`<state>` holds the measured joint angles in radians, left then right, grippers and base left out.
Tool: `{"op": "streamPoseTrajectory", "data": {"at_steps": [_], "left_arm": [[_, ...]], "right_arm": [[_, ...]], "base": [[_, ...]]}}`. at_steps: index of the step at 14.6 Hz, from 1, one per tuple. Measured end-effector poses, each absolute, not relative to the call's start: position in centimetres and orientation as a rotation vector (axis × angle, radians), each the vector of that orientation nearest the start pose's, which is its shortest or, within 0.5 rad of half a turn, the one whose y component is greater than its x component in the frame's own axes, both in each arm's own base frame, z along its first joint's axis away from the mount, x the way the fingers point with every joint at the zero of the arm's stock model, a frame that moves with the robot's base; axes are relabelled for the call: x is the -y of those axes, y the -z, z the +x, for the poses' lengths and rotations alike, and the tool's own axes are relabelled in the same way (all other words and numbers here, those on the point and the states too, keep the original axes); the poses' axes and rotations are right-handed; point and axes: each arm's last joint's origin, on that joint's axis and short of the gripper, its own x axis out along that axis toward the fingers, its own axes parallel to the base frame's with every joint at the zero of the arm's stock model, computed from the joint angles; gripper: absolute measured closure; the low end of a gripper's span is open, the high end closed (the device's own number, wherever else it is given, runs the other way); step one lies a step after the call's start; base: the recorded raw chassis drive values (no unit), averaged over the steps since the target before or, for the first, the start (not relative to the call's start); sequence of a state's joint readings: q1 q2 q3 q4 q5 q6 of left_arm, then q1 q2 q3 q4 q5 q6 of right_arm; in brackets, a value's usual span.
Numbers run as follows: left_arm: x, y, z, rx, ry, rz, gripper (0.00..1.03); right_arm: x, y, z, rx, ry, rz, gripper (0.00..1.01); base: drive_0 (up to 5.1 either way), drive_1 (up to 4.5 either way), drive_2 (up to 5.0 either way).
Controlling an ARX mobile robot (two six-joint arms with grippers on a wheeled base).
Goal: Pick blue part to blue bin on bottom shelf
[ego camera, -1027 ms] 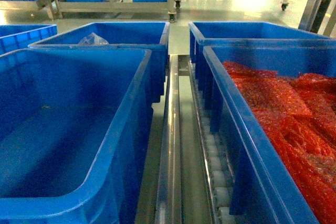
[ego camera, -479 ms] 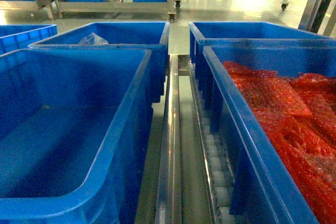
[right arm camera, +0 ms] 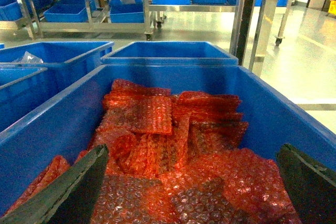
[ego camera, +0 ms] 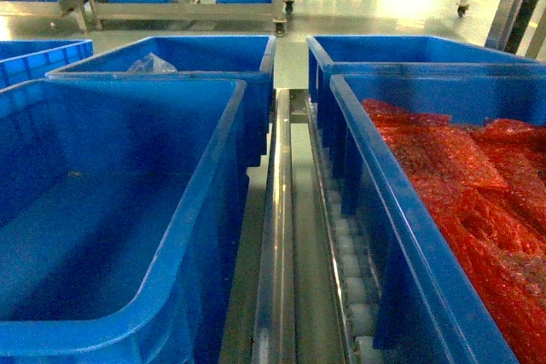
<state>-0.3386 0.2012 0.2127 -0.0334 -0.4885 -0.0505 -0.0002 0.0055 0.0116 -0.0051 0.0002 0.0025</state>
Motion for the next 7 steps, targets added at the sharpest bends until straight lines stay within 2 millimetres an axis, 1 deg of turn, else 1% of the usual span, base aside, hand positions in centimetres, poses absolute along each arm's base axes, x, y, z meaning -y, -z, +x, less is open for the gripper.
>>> {"op": "streamPoseTrajectory", "data": {"at_steps": [2,4,6,7], "left_arm": [[2.1,-21.6,9.9,-0.031,-0.189,0.022,0.60],[2.5,-22.4,10.6,-0.001,-0.172,0.019,0.60],[3.7,-23.9,12.4,0.021,-0.108,0.015,0.60],[4.4,-24.3,13.6,0.026,-0.068,0.013,0.60]], "right_arm": [[0.0,-16.7,9.7,0.001,0.000,0.002,0.03],[0.0,-16.7,9.7,0.001,0.000,0.002,0.03],[0.0,-16.7,9.7,0.001,0.000,0.002,0.03],[0.0,-16.7,9.7,0.001,0.000,0.002,0.03]], "base": [[0.0,0.00,0.0],[0.0,0.00,0.0],[0.0,0.00,0.0],[0.0,0.00,0.0]]}}
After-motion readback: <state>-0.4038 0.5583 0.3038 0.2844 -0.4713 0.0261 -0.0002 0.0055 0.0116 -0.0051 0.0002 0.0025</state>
